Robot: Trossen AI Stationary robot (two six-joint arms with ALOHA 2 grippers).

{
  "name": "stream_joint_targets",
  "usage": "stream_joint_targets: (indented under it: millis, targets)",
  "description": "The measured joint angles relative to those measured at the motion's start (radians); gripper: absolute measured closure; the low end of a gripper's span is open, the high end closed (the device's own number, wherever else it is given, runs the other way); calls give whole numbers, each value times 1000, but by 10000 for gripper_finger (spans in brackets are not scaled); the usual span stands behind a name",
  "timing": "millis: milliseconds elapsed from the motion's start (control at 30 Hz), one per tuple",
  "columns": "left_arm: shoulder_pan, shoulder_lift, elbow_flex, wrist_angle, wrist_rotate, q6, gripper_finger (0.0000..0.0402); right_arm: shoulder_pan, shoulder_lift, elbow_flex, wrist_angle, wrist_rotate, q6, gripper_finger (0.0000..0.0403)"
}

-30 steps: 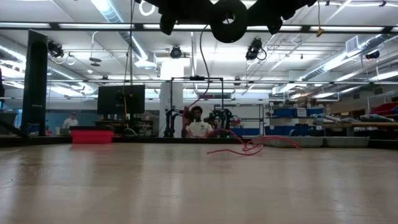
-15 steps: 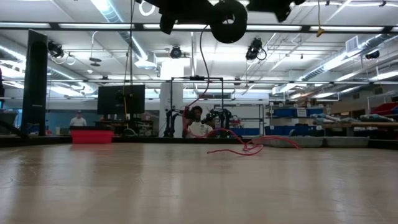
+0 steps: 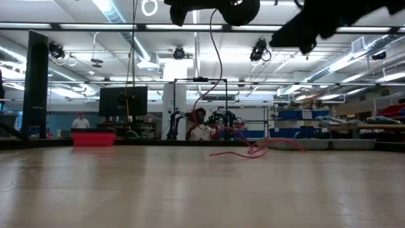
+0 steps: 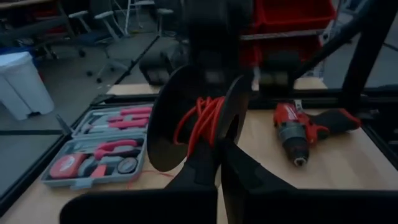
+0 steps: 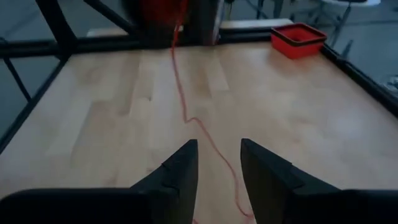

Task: Coil cords
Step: Coil the red wire onto the black spool

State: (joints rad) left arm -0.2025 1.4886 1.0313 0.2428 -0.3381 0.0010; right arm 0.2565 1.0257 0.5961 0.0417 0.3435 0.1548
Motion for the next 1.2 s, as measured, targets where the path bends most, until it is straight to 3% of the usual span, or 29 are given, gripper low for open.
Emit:
stream_joint_targets:
  millis: [133, 233, 567, 967, 1200]
  targets:
    - [21, -23, 0, 16, 14, 1, 398, -9, 82, -143, 366, -5, -8, 285]
    - [39, -25, 0, 60, 32, 7, 397, -25, 149, -165, 502, -36, -17, 288]
    - [72, -25, 0, 166, 70, 22, 394, -66, 321, -39, 509, -69, -104, 292]
    - [71, -25, 0, 204, 71, 22, 393, -69, 380, 27, 513, -60, -163, 296]
    - [71, -25, 0, 220, 49, 38, 392, -69, 381, 27, 530, -59, -160, 355]
